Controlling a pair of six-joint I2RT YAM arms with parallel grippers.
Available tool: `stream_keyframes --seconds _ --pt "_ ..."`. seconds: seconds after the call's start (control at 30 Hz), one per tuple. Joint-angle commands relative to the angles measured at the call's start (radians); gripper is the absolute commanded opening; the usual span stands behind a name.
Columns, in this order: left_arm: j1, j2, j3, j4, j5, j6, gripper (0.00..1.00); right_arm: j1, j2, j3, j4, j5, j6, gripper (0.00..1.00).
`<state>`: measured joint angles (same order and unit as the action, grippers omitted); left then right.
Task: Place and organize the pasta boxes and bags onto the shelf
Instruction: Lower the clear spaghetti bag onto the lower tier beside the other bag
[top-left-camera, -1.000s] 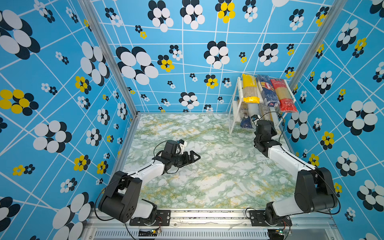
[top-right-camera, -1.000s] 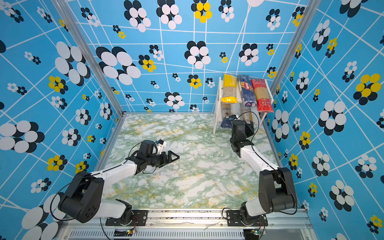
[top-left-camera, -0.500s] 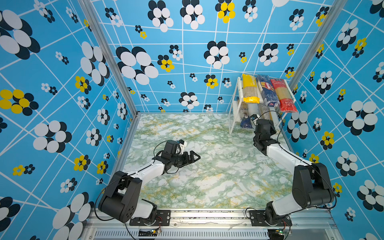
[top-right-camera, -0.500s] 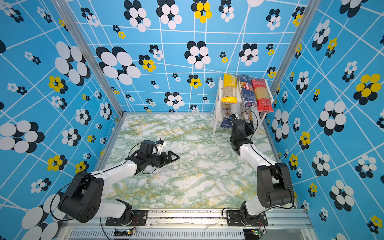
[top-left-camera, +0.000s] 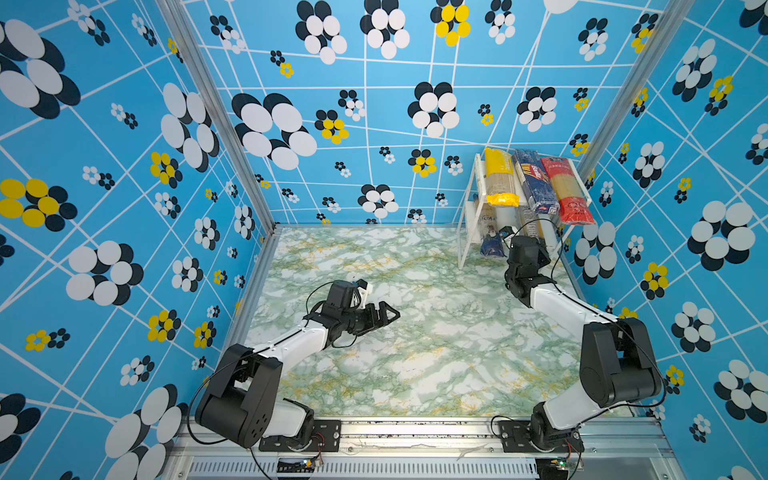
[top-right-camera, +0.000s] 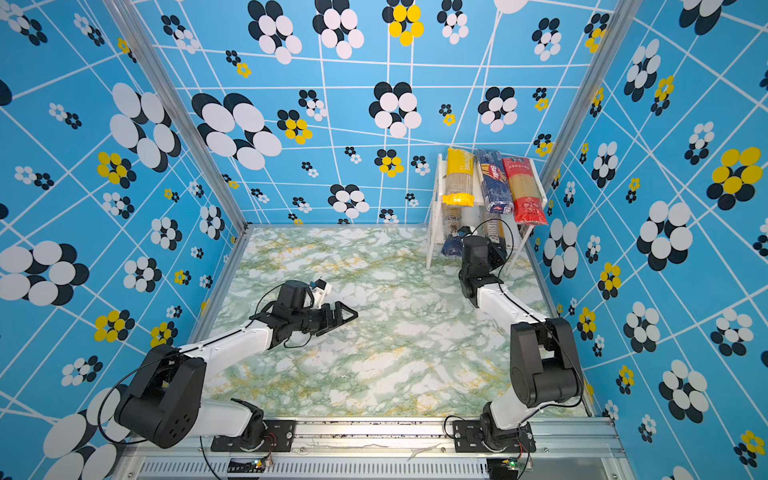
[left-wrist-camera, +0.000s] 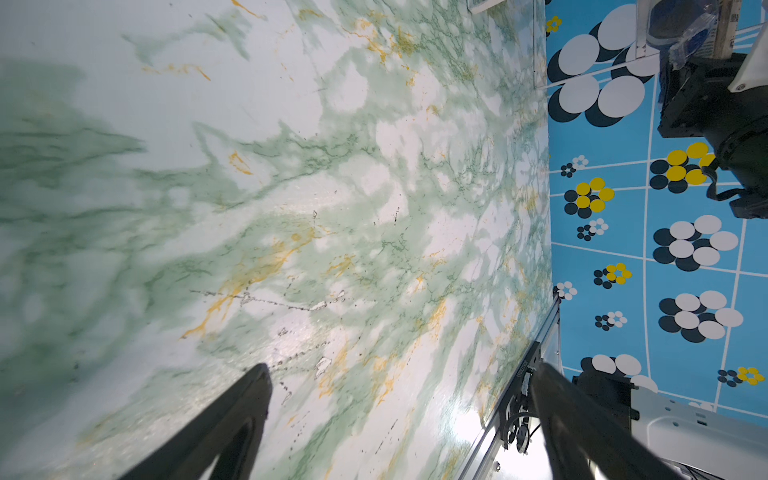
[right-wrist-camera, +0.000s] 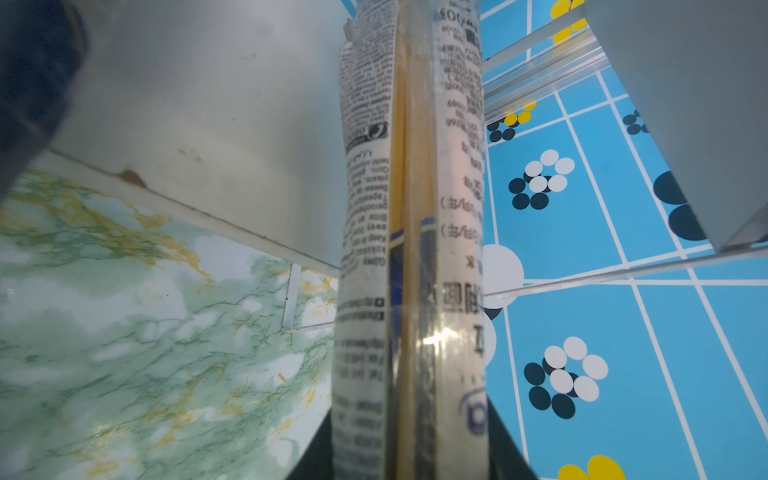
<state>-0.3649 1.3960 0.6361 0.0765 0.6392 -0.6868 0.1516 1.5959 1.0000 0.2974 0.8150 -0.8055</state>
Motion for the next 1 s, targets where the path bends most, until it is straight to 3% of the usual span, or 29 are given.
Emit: stream_keyframes --seconds 0.0,0.33,0.97 --pt "0.011 -0.029 0.017 -0.018 0.002 0.024 0.99 -0.009 -0.016 0.069 0.187 0.058 0.012 0.12" --pt "0.012 -0.018 0.023 -0.014 0.003 0.025 0.99 -0.011 0.005 0.064 0.174 0.057 0.022 0.42" --pt "0.023 -0.034 0.01 -0.014 0.008 0.025 0.99 -0.016 0.029 0.065 0.144 0.06 0.028 0.63"
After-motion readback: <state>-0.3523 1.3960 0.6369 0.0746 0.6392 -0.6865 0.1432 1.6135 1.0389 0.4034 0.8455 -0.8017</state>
